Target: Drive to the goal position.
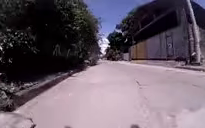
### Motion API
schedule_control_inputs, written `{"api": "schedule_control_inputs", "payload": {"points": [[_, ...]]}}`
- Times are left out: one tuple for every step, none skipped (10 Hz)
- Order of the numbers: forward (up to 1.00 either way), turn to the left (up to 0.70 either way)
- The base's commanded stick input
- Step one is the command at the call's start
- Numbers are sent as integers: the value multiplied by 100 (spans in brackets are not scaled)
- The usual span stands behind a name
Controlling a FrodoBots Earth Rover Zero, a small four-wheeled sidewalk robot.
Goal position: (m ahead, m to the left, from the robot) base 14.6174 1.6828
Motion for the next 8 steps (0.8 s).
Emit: {"api": "schedule_control_inputs", "payload": {"points": [[100,0],[100,0],[100,0],[100,0],[100,0],[100,0],[100,0],[100,-25]]}}
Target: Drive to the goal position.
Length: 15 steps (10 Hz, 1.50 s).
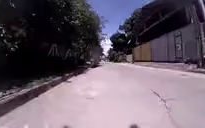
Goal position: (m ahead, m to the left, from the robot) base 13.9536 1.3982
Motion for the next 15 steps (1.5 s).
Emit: {"api": "schedule_control_inputs", "payload": {"points": [[100,-27],[100,-9],[100,0],[100,0],[100,0],[100,0],[100,0],[100,0],[100,0],[100,0],[100,0],[100,0],[100,0],[100,0],[100,-27]]}}
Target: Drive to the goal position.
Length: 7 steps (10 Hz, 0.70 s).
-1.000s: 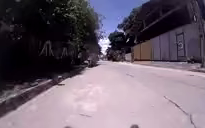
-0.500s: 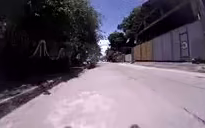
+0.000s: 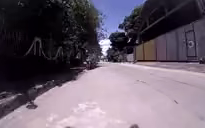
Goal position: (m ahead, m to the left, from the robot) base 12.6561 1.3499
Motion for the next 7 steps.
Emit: {"api": "schedule_control_inputs", "payload": {"points": [[100,-27],[100,-12],[100,0],[100,0],[100,0],[100,0],[100,0]]}}
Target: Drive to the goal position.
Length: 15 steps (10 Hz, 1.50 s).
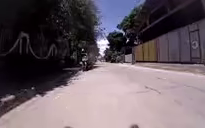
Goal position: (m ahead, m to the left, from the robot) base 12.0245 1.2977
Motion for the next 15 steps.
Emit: {"api": "schedule_control_inputs", "payload": {"points": [[100,0],[100,0],[100,0],[100,0],[100,0],[100,0],[100,0],[100,0],[100,-14],[100,-27],[100,-27],[100,-27],[100,-23],[100,0],[100,0]]}}
